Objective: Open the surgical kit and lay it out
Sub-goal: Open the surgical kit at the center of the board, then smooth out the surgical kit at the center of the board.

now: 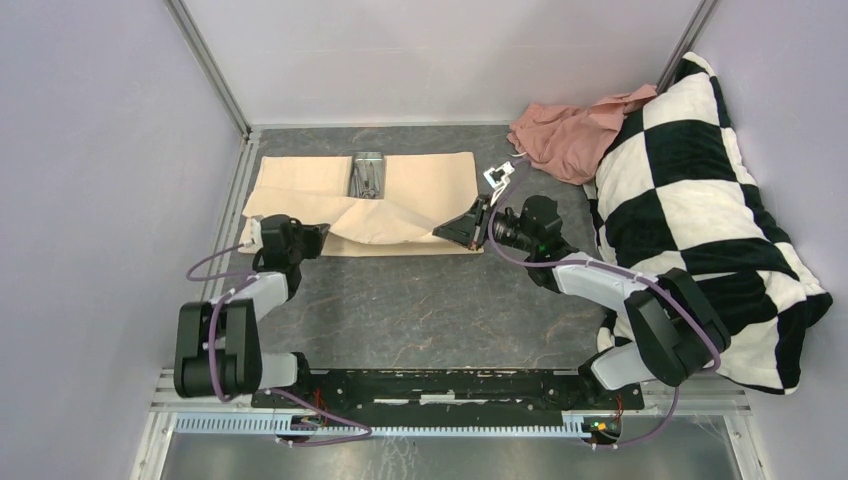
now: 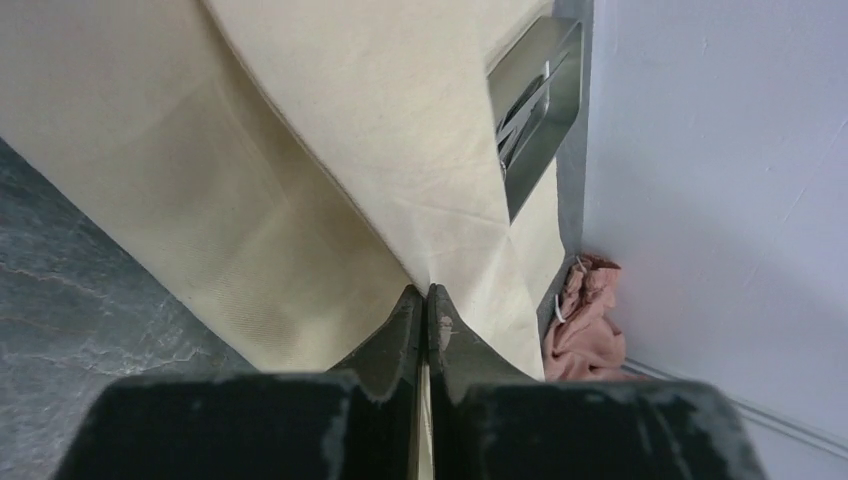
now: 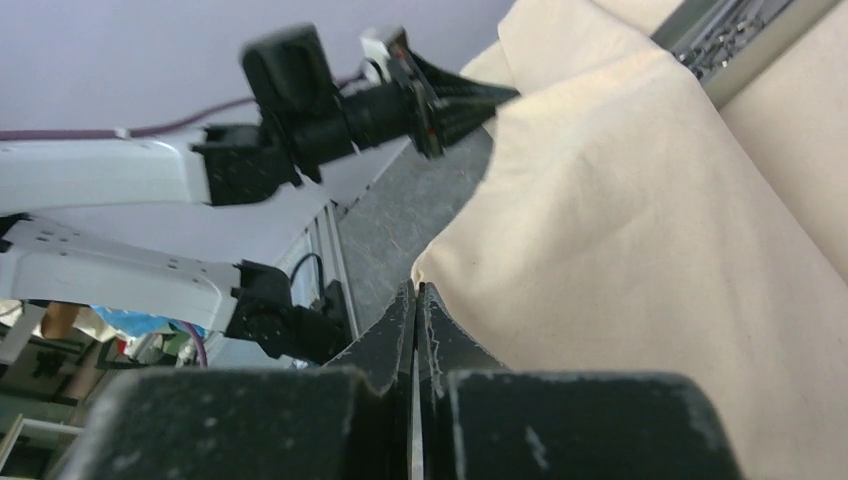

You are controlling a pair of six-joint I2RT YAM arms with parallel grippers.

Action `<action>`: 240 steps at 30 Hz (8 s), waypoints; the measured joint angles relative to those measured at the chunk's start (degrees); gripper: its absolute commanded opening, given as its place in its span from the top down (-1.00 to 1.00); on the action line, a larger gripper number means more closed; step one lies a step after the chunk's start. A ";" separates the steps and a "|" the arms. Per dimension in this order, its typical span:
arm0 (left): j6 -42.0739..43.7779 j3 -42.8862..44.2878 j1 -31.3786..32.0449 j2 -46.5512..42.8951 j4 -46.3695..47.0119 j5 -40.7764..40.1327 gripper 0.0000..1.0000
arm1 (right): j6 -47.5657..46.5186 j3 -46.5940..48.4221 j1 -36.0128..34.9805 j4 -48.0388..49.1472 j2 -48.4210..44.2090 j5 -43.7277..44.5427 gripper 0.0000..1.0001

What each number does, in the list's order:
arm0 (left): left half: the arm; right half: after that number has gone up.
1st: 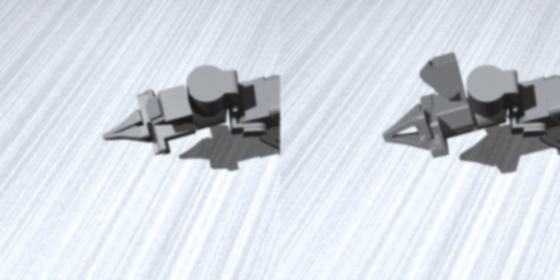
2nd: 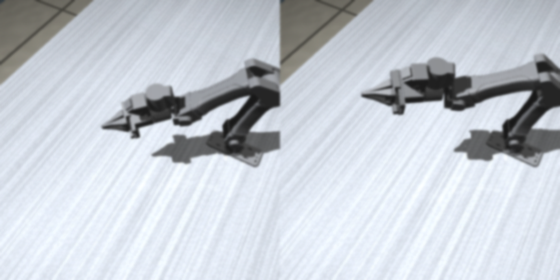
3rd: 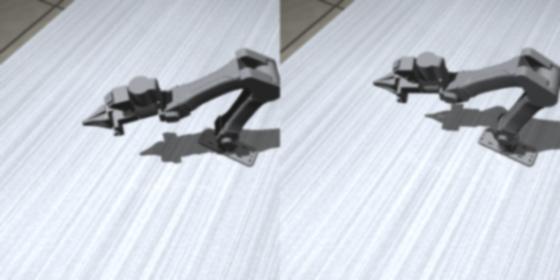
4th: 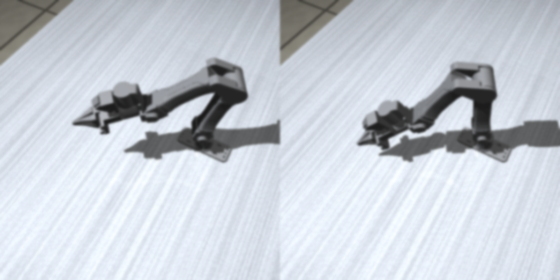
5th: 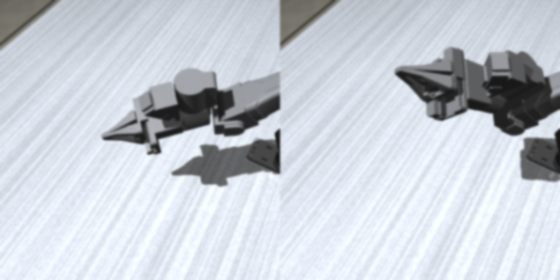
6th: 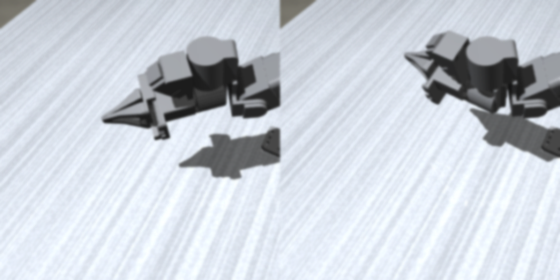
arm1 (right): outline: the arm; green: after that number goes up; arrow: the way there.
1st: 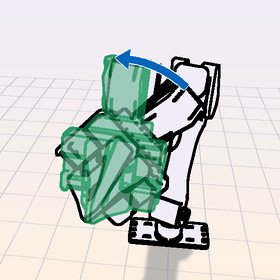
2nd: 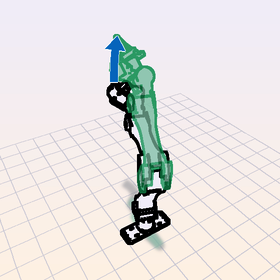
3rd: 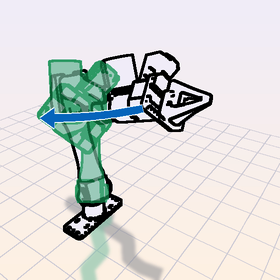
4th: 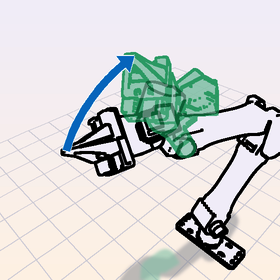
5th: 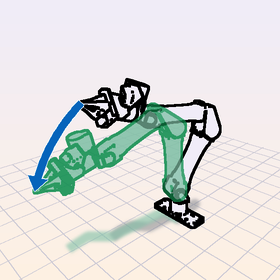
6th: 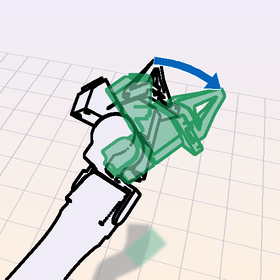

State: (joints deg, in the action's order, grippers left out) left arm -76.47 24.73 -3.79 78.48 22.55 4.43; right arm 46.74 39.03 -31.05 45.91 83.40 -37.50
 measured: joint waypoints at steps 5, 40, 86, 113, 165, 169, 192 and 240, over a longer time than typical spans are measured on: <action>7.56 2.43 0.02 -10.19 -10.78 -4.72 0.96 | -5.31 -2.64 -0.02 -6.38 -2.51 -0.83 1.00; 16.06 8.63 0.68 -51.60 -76.56 -5.55 0.88 | -26.82 -14.47 -1.60 -39.67 -21.35 -3.93 1.00; 47.67 29.00 1.79 -39.23 -72.13 -9.44 -0.88 | -35.28 11.63 -47.47 -53.88 13.22 50.75 -0.28; 44.33 25.94 1.79 -35.34 -67.06 -3.39 -0.89 | -34.75 5.84 -42.53 -59.01 -2.47 48.89 -0.60; 34.34 43.36 -1.16 29.77 -28.63 -14.45 -0.94 | -37.09 43.39 -8.13 -45.09 36.61 58.03 -0.80; 34.27 44.24 -2.32 31.43 -27.87 -11.69 -0.94 | -36.35 44.17 -6.49 -46.86 40.28 56.92 -0.80; 34.34 57.42 -5.84 42.18 -26.75 -2.23 -0.96 | -33.90 55.82 -3.76 -51.80 47.25 59.06 -0.78; 30.03 5.88 -4.00 -8.11 -36.11 -0.02 -0.99 | -33.55 32.83 -17.31 -35.26 32.33 24.59 0.00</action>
State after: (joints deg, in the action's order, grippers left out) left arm -46.44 30.61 -7.79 70.37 -13.56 4.40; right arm 13.19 71.85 -48.36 10.66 115.72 -12.91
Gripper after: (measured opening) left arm 0.993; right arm 0.502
